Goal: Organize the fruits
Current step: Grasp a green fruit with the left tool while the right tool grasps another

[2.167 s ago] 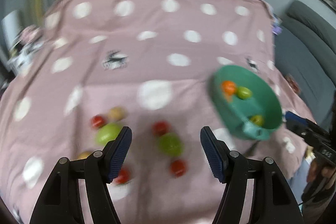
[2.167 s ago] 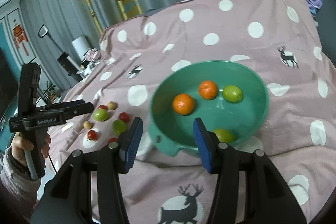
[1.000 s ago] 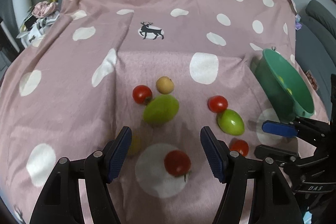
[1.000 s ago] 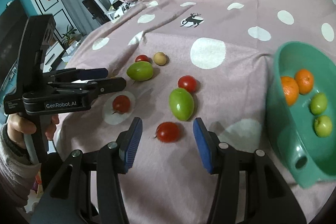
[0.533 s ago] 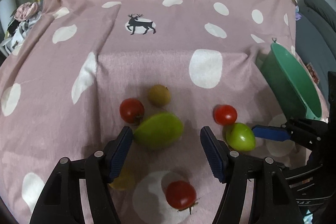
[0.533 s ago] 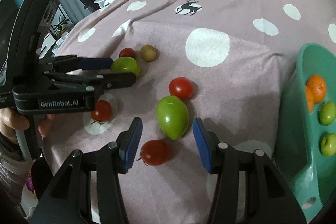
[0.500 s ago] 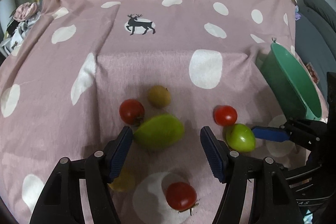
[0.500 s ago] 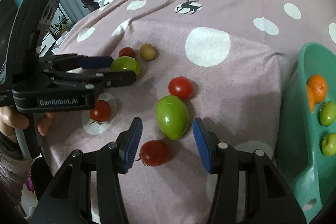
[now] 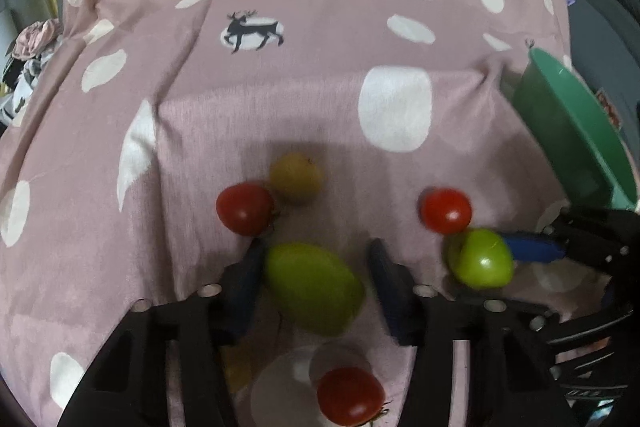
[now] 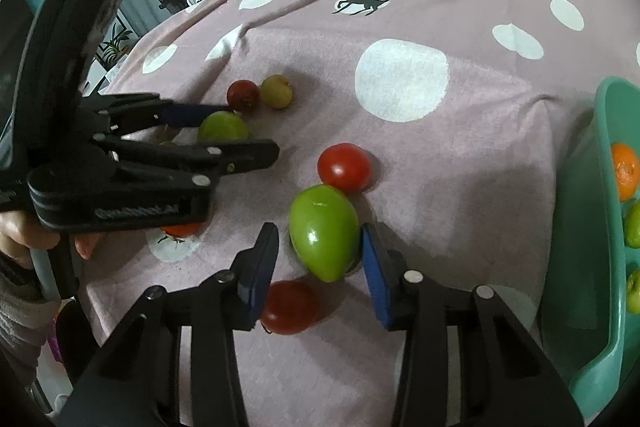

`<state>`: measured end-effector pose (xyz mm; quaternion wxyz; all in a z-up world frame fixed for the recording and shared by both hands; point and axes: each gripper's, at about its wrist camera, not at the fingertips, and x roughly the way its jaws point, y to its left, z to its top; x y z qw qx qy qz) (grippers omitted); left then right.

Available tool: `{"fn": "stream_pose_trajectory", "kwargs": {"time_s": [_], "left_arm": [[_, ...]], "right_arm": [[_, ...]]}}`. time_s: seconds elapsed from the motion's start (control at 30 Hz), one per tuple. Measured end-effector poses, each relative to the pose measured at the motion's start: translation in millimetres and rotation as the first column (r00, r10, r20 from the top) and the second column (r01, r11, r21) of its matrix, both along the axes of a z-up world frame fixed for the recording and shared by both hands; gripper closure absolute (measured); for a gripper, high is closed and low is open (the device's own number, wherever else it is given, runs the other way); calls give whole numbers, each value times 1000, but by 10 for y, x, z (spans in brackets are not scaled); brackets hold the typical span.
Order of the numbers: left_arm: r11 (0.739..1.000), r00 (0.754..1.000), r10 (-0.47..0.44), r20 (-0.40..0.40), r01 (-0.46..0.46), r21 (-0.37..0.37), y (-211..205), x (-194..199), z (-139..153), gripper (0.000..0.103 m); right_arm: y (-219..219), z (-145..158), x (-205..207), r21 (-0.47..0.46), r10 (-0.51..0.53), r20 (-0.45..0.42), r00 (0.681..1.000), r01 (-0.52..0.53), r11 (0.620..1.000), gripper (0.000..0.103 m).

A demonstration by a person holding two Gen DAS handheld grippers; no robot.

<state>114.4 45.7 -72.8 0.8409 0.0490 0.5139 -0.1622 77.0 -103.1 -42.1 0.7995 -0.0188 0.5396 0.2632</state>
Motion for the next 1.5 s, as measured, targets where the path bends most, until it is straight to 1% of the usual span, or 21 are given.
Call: {"fn": "stream_pose_trajectory", "kwargs": {"time_s": [0.07,0.23,0.4,0.5,0.57,0.67,0.8,0.87,1.0,1.13,1.23,1.33,1.5], "left_arm": [[1000,1000,5,-1,-5,-5,14,0,6,64],[1000,1000,17,9,-17,-21,53,-44,10,65],[997,999,42,15,-41,-69,106,-163,73,66],[992,998,49,37,-45,-120,131,-270,191,72],[989,997,45,55,-36,-144,120,-333,266,78],[988,997,36,63,-26,-155,92,-382,299,78],[985,998,46,36,-39,-170,128,-349,248,78],[985,998,46,31,-40,-170,125,-354,241,76],[994,1000,24,12,-23,-112,39,-384,146,67],[992,999,30,-24,-32,-118,62,-387,42,66],[992,999,37,-11,-38,-122,88,-401,45,66],[993,999,45,6,-44,-109,96,-425,47,66],[990,998,67,1,-67,-128,135,-450,76,66]], "right_arm": [[-3,-3,20,-2,4,3,1000,-4,1000,69],[1,-10,23,6,2,11,1000,-2,1000,68],[-22,37,-50,42,-1,17,1000,0,999,68],[-59,121,-136,62,-6,44,999,3,998,68],[-90,170,-191,80,-10,56,998,6,997,68],[-116,180,-238,79,-15,58,998,11,997,68],[-153,191,-282,75,-22,54,998,18,997,68],[-162,203,-299,81,-22,54,998,17,997,68],[-170,193,-286,89,-25,52,998,20,996,68],[-171,186,-283,92,-25,51,998,20,996,68],[-170,187,-283,93,-27,50,998,22,995,68],[-178,188,-276,101,-32,47,998,27,995,68],[-190,183,-278,110,-40,44,998,35,993,68]]}}
